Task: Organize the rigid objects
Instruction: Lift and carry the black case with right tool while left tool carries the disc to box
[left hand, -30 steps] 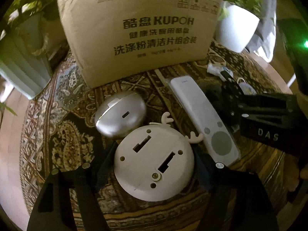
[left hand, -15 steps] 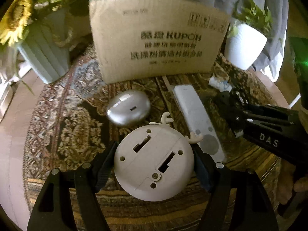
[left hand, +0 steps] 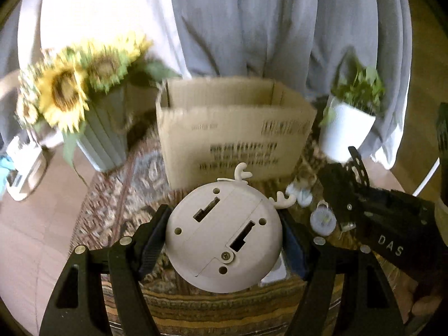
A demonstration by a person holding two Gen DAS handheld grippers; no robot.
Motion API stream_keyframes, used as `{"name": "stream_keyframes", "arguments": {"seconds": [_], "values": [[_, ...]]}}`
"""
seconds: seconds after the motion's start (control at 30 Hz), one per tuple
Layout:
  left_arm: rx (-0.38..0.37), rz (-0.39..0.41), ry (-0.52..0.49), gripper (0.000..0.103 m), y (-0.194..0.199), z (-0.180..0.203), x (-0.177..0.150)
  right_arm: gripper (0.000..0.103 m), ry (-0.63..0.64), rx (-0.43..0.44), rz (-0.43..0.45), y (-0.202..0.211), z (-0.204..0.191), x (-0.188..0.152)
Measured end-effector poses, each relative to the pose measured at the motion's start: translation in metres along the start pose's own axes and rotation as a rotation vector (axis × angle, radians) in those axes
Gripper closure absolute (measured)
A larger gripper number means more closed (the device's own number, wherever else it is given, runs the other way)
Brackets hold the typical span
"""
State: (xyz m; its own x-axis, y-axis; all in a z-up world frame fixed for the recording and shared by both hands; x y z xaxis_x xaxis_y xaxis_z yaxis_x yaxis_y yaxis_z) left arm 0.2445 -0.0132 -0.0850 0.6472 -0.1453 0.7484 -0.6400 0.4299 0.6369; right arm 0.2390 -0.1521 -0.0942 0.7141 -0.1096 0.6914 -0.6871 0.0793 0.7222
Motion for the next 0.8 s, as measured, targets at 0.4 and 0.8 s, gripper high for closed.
{"name": "stream_keyframes", "arguments": {"seconds": [0.4, 0.8], "values": [[0.058, 0.126, -0.033, 0.029, 0.032, 0.008, 0.05, 0.073, -0.025, 0.024, 0.149, 0.046, 0.004, 0.045], [0.072, 0.176, -0.052, 0.029, 0.033, 0.004, 0.101, 0.073, -0.048, 0.082, 0.162, 0.042, 0.0, 0.091]]}}
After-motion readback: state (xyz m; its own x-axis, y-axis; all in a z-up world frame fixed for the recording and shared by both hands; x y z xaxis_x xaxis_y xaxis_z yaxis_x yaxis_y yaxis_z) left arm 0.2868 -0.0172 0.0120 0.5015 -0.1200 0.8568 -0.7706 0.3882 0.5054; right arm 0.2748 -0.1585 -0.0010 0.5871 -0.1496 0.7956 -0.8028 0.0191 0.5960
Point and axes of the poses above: each gripper's, at about its wrist camera, not at the fingertips, and y roughly against the way its jaws point, z to its right, x to its top, the point moved 7 cm from there along -y, roughly the way its jaws point, and after that the axes turned 11 degrees about -x, right-handed, at the moved point
